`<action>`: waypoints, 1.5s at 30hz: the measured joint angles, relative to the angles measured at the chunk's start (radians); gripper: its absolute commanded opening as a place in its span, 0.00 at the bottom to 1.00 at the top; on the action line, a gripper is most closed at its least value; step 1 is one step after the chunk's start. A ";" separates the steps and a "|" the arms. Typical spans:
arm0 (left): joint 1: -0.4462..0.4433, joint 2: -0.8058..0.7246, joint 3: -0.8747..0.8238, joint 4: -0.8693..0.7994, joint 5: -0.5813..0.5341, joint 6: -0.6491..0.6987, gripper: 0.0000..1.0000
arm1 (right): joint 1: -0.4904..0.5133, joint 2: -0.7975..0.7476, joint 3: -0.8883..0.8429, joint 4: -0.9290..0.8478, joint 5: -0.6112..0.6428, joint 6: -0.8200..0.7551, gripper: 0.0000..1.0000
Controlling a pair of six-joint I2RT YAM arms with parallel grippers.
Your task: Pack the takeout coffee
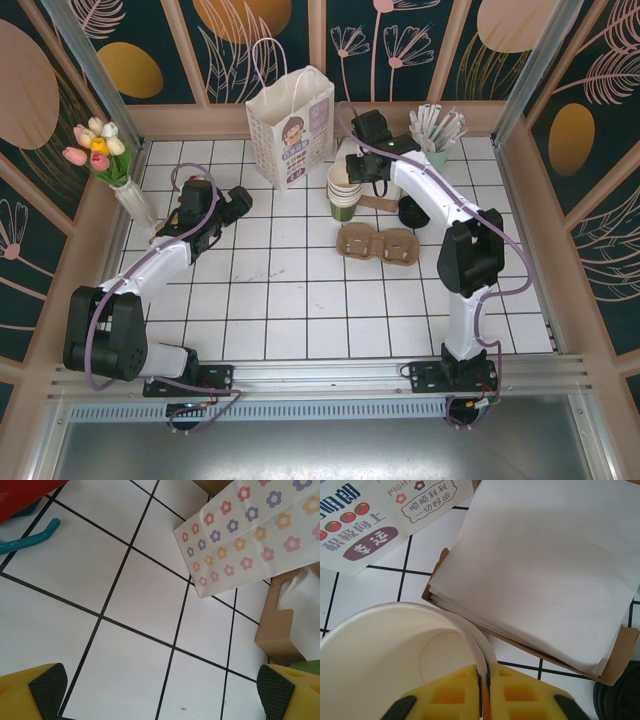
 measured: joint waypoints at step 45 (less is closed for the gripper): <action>0.000 -0.018 0.070 -0.033 0.163 0.009 0.99 | 0.172 -0.520 -0.316 0.229 0.048 0.007 0.00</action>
